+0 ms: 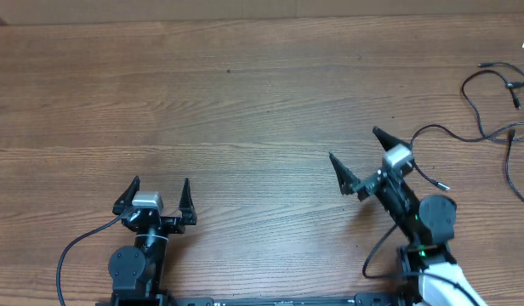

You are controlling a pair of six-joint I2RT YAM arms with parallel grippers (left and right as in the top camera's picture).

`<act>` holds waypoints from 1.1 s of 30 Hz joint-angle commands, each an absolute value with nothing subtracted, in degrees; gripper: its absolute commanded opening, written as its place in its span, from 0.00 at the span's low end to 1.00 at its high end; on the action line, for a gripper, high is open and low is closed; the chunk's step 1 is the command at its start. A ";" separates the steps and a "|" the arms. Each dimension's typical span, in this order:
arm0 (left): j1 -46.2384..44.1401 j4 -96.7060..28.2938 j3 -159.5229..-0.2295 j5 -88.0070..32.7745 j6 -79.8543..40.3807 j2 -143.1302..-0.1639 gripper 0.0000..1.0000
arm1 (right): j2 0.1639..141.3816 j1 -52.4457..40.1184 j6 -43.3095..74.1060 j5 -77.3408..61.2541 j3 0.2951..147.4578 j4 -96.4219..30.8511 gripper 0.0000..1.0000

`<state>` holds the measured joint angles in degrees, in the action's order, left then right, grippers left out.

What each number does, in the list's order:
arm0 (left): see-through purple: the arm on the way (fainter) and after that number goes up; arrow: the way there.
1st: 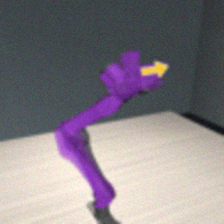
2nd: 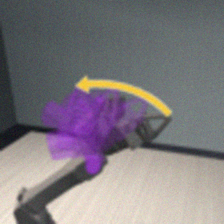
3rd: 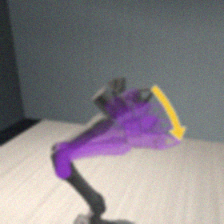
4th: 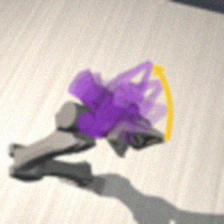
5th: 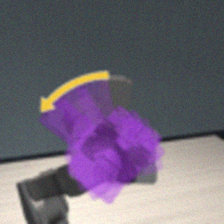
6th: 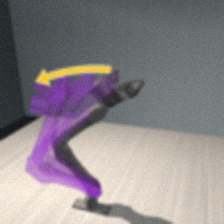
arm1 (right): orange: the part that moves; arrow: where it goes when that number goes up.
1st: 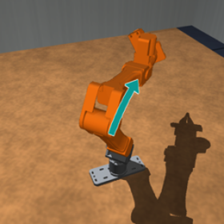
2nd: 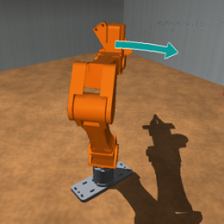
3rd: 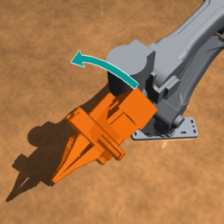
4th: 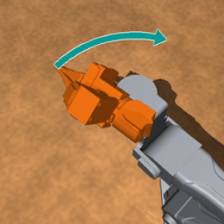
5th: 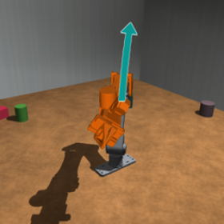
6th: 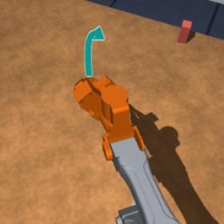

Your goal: Untangle cables

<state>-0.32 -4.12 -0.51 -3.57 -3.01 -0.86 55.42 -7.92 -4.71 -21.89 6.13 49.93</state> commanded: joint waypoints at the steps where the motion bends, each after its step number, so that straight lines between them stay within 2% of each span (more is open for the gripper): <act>1: 0.08 -4.29 -0.27 -2.98 -2.76 -0.21 1.00 | 51.13 -7.86 -4.51 -20.16 2.48 50.24 1.00; 27: 0.08 -4.29 -0.27 -2.98 -2.76 -0.21 1.00 | 26.44 -7.75 -4.51 -18.39 0.45 22.11 1.00; 33: 0.08 -4.29 -0.27 -2.96 -2.76 -0.21 1.00 | 10.48 -7.75 -4.51 -18.02 0.45 8.08 1.00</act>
<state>-0.32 -4.10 -0.51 -3.57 -3.01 -0.89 18.85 -7.92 -4.71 -18.81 1.08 11.70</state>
